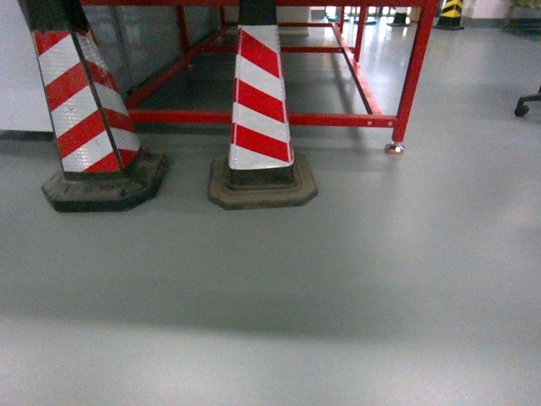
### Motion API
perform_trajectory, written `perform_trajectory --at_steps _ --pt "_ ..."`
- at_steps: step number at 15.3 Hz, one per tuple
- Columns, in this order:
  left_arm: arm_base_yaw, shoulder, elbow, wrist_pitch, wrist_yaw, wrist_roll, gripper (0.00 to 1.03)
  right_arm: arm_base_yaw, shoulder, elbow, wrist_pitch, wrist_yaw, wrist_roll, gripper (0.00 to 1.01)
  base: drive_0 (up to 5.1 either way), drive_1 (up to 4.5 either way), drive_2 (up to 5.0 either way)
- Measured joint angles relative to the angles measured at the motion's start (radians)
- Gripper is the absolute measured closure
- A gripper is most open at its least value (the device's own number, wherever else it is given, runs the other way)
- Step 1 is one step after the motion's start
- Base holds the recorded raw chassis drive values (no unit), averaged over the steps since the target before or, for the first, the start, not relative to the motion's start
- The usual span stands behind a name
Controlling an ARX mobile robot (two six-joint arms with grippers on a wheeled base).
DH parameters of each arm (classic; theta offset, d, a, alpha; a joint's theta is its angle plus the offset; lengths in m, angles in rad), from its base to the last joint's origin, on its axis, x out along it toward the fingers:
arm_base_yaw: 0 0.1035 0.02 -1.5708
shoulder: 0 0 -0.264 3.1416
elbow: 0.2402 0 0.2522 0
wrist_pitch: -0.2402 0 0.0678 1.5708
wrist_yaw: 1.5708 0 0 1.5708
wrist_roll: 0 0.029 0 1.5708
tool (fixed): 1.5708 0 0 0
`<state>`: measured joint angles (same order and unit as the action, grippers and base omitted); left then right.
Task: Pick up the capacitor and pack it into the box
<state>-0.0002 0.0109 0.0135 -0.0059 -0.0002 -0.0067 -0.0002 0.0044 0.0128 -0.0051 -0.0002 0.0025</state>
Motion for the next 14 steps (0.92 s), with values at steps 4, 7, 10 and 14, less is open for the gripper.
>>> perform_trajectory --at_steps 4,7,10,14 --pt "0.000 0.000 0.000 -0.002 -0.003 0.000 0.59 0.000 0.000 0.000 0.001 -0.003 0.000 0.03 -2.4 1.29 1.3" --pt "0.000 0.000 0.000 -0.001 0.000 0.000 0.59 0.000 0.000 0.000 -0.001 0.000 0.000 0.03 0.0 0.00 0.0" --pt "0.000 0.000 0.000 0.000 0.000 0.000 0.59 0.000 0.000 0.000 -0.001 0.000 0.000 0.03 0.1 3.81 -3.6" --pt "0.000 0.000 0.000 0.000 0.000 0.000 0.59 0.000 0.000 0.000 0.002 0.000 0.000 0.03 0.1 4.11 -4.0"
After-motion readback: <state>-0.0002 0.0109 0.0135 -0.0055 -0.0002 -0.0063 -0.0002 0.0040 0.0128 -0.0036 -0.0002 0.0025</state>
